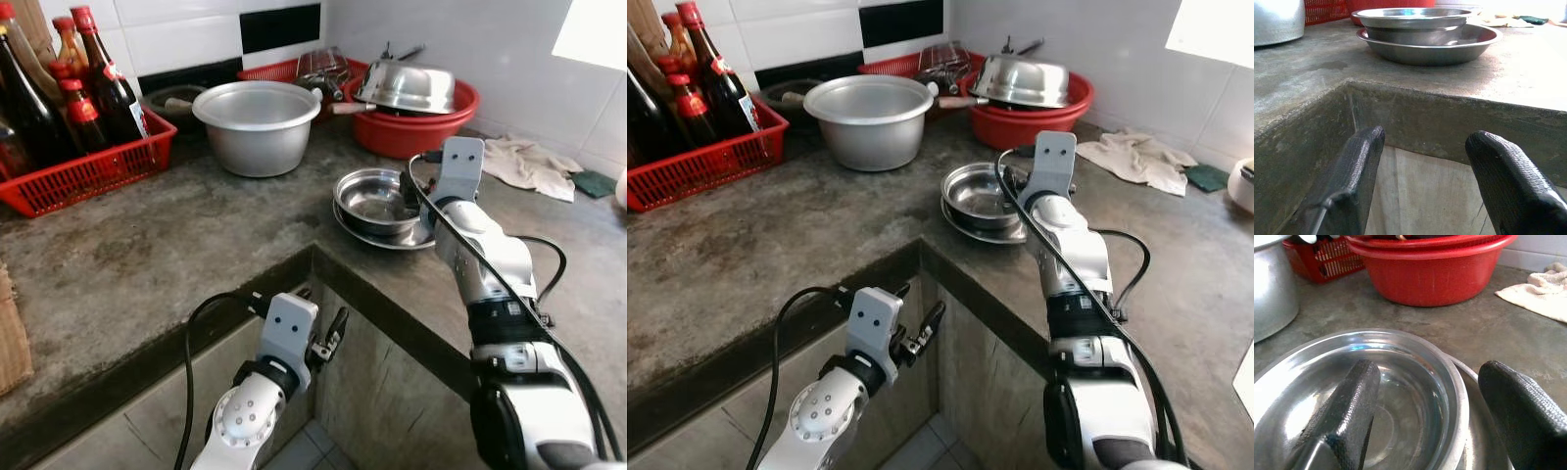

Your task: Kitchen organization

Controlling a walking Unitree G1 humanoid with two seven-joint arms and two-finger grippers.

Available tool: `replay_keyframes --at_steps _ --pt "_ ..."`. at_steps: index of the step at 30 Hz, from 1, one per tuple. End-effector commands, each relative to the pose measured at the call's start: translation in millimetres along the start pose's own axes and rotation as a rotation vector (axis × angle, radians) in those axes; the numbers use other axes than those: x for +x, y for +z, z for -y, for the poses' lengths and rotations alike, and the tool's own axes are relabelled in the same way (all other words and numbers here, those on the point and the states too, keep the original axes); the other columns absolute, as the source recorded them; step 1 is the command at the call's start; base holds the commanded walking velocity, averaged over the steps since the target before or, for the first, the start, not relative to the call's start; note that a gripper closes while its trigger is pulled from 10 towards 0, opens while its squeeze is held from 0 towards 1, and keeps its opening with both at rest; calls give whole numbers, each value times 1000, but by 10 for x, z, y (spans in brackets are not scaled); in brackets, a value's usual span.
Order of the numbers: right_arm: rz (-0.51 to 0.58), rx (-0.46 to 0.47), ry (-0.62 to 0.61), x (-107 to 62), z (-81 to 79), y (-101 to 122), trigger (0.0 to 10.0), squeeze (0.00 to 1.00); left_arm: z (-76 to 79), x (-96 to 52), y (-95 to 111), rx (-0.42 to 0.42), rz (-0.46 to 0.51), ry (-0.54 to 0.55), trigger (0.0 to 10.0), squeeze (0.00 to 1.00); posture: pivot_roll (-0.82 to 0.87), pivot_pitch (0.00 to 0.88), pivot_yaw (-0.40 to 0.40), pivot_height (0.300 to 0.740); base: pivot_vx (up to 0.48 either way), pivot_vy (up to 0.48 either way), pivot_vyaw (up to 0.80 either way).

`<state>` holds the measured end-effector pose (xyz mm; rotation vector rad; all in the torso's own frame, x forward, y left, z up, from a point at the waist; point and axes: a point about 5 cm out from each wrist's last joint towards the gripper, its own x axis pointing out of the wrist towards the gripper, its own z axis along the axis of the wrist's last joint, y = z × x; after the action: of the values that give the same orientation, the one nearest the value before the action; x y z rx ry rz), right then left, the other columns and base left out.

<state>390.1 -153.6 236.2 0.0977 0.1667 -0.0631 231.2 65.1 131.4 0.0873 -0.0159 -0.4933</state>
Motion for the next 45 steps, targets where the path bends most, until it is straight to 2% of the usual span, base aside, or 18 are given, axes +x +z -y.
replay_keyframes --at_steps 1,2,10,20,23,30,31,32,33,34,40,43,45 --pt "-56 13 -17 43 40 30 10000 0 21 3 -18 2 -14 -7 10000 0 69 46 -75 740 0 0 0" --pt "-95 39 -14 76 43 42 10000 0 27 8 -23 1 -16 -8 10000 0 70 44 -76 740 0 0 0" --pt "-163 85 -37 120 81 78 10000 0 35 1 -30 4 -18 -8 10000 0 74 36 -77 740 0 0 0" --pt "-258 163 4 148 29 97 10000 0 22 18 -34 9 -22 -8 10000 0 66 48 -71 740 0 0 0" --pt "-336 213 39 145 -13 37 10000 0 20 23 -35 11 -23 -6 10000 0 65 49 -71 740 0 0 0" --pt "-412 292 54 150 -54 -68 10000 0 8 27 -29 15 -20 2 10000 0 69 52 -72 740 0 0 0" --pt "-423 302 53 150 -59 -88 2902 0 7 27 -27 15 -19 3 10000 0 71 52 -73 740 0 0 0" --pt "-423 302 53 150 -59 -88 2902 0 7 27 -27 15 -19 3 10000 0 71 52 -73 740 0 0 0" --pt "-433 314 47 150 -61 -106 902 0 5 27 -26 16 -19 4 10000 0 71 52 -73 740 0 0 0" --pt "-443 314 46 148 -63 -124 0 0 3 28 -26 16 -18 5 10000 0 71 52 -73 740 0 0 0" --pt "-463 406 27 152 -48 -178 0 0 -5 31 -28 17 -19 11 10000 0 70 50 -71 740 0 0 0" --pt "-466 419 14 152 -29 -201 0 0 -7 34 -26 17 -16 10 10000 0 72 51 -72 740 0 0 0" --pt "-480 466 7 144 -18 -234 0 0 -12 36 -24 17 -16 12 10000 0 71 51 -70 740 0 0 0"
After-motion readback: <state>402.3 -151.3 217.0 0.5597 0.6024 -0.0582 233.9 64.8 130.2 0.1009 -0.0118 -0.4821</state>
